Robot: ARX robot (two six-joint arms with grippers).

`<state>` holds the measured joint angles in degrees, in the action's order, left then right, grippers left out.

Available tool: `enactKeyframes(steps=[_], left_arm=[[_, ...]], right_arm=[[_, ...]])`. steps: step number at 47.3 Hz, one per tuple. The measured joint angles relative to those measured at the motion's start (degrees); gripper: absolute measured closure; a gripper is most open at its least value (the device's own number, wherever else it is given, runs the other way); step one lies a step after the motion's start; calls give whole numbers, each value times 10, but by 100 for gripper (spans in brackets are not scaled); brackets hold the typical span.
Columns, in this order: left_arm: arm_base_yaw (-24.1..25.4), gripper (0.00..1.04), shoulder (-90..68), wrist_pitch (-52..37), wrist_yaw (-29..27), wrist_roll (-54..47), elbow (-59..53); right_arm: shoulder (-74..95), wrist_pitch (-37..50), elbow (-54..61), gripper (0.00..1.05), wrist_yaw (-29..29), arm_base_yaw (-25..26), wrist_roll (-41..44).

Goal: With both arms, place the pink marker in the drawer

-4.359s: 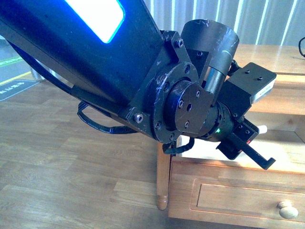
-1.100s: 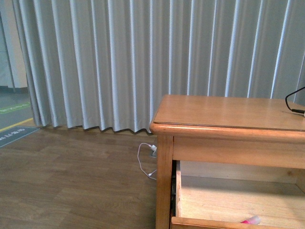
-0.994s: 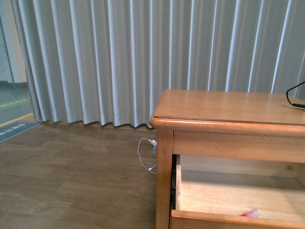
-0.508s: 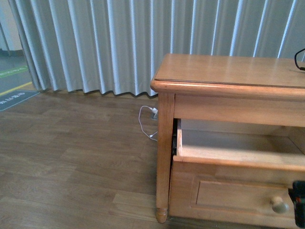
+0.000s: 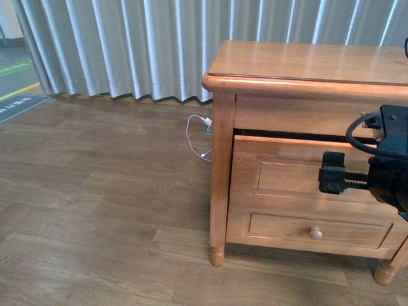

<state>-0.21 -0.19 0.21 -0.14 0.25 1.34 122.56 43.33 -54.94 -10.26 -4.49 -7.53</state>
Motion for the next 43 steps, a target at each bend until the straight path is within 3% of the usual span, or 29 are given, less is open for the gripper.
enactKeyframes(steps=[30, 43], left_arm=[[0, 6, 0, 0, 0, 0, 0], [0, 6, 0, 0, 0, 0, 0]], right_arm=[[23, -30, -56, 9, 10, 4, 19], [-99, -25, 50, 9, 47, 14, 25]])
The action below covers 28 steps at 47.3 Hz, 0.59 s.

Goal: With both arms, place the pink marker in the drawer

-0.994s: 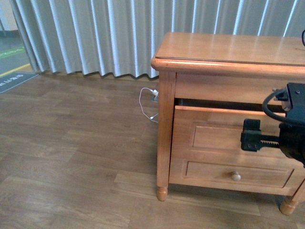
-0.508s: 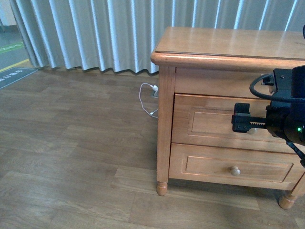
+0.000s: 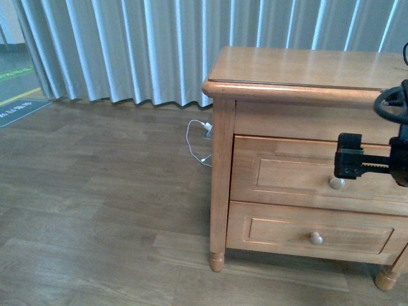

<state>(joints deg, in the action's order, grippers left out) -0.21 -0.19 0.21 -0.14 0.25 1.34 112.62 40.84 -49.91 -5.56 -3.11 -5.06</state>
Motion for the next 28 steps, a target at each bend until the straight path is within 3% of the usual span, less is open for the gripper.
enactKeyframes(steps=[9, 16, 23, 28], left_arm=[[0, 6, 0, 0, 0, 0, 0], [0, 6, 0, 0, 0, 0, 0], [0, 6, 0, 0, 0, 0, 0], [0, 6, 0, 0, 0, 0, 0]], right_arm=[[-150, -76, 96, 9, 46, 7, -23], [-377, -209, 176, 9, 92, 25, -34], [-560, -350, 197, 9, 126, 54, -39], [-619, -379, 199, 9, 130, 62, -39]])
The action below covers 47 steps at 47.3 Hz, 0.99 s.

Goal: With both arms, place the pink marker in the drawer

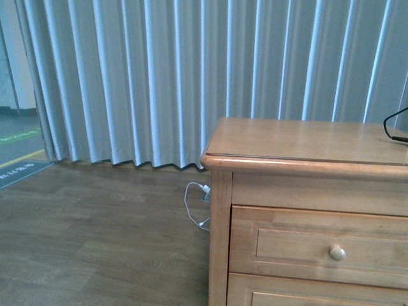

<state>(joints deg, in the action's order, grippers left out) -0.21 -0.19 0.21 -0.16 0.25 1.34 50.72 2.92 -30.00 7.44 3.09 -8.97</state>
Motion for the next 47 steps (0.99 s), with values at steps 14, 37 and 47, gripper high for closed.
enactKeyframes(steps=[14, 37, 47], left_arm=[[0, 6, 0, 0, 0, 0, 0], [0, 6, 0, 0, 0, 0, 0], [0, 6, 0, 0, 0, 0, 0]], right_arm=[[-61, 273, 155, 58, -74, -29, 79], [-197, 231, 255, 103, -74, -29, 88], [-250, 196, 271, 103, -74, -29, 87]])
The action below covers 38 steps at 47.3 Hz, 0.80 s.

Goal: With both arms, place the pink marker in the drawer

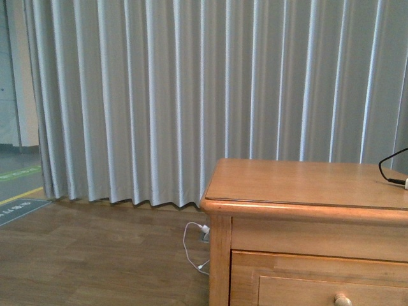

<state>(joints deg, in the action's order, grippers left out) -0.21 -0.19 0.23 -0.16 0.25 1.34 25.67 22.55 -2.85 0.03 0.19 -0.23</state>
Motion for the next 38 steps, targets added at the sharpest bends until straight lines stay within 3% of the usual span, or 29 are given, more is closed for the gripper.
enactKeyframes(steps=[38], left_arm=[[0, 6, 0, 0, 0, 0, 0]], right_arm=[[-175, -144, 25, 103, 0, 0, 0]])
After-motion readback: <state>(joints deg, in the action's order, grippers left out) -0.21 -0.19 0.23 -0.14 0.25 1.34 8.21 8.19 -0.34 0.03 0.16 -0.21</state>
